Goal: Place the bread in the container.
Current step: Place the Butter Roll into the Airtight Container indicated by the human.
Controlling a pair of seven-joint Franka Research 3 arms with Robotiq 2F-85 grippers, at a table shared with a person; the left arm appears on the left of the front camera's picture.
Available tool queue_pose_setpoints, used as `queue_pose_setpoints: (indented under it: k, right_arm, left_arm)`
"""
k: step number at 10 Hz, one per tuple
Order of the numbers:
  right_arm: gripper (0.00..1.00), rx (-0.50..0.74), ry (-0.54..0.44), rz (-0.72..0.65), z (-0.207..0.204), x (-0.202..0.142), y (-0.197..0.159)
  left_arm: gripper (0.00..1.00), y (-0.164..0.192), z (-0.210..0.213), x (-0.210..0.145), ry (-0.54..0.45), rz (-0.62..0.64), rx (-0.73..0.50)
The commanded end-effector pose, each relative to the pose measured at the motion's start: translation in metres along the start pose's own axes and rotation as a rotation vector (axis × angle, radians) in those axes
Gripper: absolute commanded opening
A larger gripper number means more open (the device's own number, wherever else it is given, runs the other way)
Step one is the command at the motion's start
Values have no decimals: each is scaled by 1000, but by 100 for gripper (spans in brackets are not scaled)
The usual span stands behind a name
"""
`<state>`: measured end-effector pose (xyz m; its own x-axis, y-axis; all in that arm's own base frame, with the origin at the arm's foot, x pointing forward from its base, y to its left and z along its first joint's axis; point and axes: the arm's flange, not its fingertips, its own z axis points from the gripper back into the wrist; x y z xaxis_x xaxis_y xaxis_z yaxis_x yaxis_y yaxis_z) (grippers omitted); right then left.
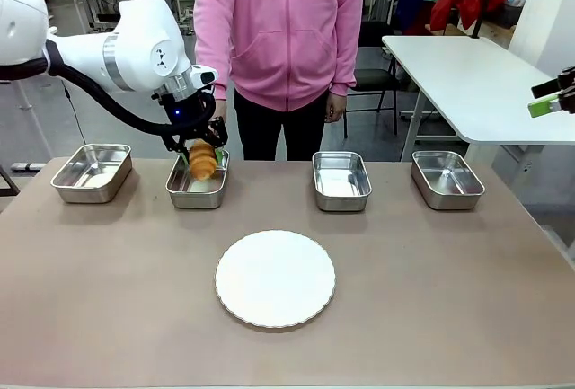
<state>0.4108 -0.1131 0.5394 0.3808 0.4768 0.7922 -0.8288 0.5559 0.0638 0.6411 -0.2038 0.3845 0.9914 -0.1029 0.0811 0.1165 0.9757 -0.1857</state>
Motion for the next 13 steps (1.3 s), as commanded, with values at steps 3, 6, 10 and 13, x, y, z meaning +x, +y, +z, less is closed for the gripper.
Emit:
queue_pose_setpoints:
  k: [3, 6, 10, 13]
  right_arm:
    - [100, 3, -12, 6, 1, 2, 1]
    - [100, 3, -12, 6, 1, 2, 1]
    - [100, 3, -12, 6, 1, 2, 1]
    - [100, 3, -12, 6, 1, 2, 1]
  left_arm:
    - [100, 4, 9, -13, 9, -9, -3]
    - [100, -3, 7, -3, -4, -5, 0]
    - [100, -3, 7, -3, -4, -5, 0]
    - [100, -2, 41, -30, -92, -22, 6]
